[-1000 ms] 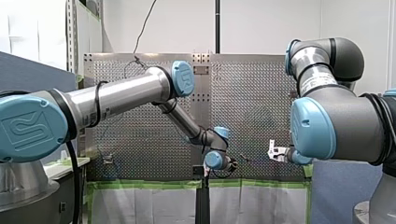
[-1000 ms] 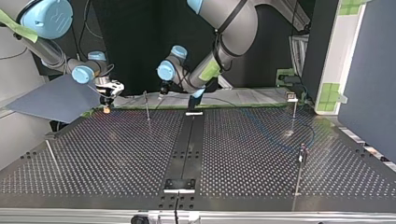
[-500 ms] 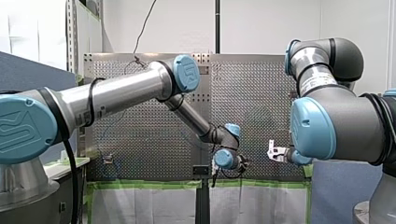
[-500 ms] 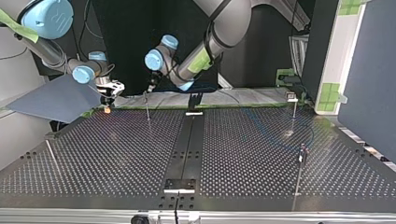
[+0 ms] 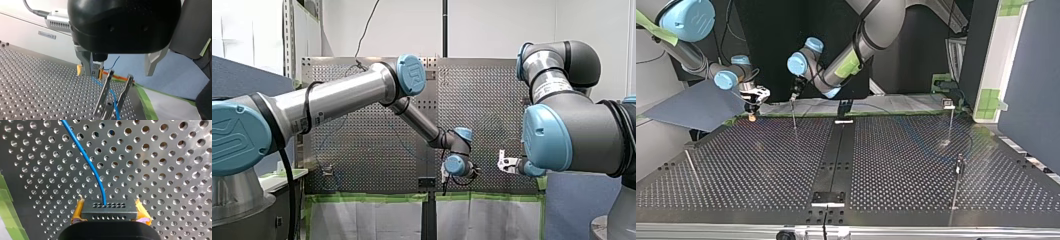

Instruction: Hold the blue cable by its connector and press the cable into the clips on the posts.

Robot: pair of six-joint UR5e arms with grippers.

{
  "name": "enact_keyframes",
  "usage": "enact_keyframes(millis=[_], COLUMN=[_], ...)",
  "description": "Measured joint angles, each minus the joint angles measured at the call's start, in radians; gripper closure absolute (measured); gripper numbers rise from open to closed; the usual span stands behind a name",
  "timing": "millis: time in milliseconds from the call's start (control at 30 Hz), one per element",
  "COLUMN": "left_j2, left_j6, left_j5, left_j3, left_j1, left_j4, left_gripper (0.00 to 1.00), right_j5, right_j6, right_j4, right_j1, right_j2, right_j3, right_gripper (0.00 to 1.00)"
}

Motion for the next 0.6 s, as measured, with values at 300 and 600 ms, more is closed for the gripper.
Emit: enact_keyframes(millis=[300,600], left_j2=[0.0,0.0], left_j6=[-0.016,-0.024], left_j5=[-0.003,-0.004], left_j3=[-0.001,-0.011], left_j1=[-0.011,-0.016], left_j4=[0.025,0.032], left_gripper=[0.0,0.0], right_j5=[0.0,-0.014], right_j6=[0.0,0.008], right_j4=[0.0,0.0], right_j1=[0.001,0.001], right_j2=[0.0,0.0], right_j3=[0.0,0.0], right_gripper=[1.0,1.0])
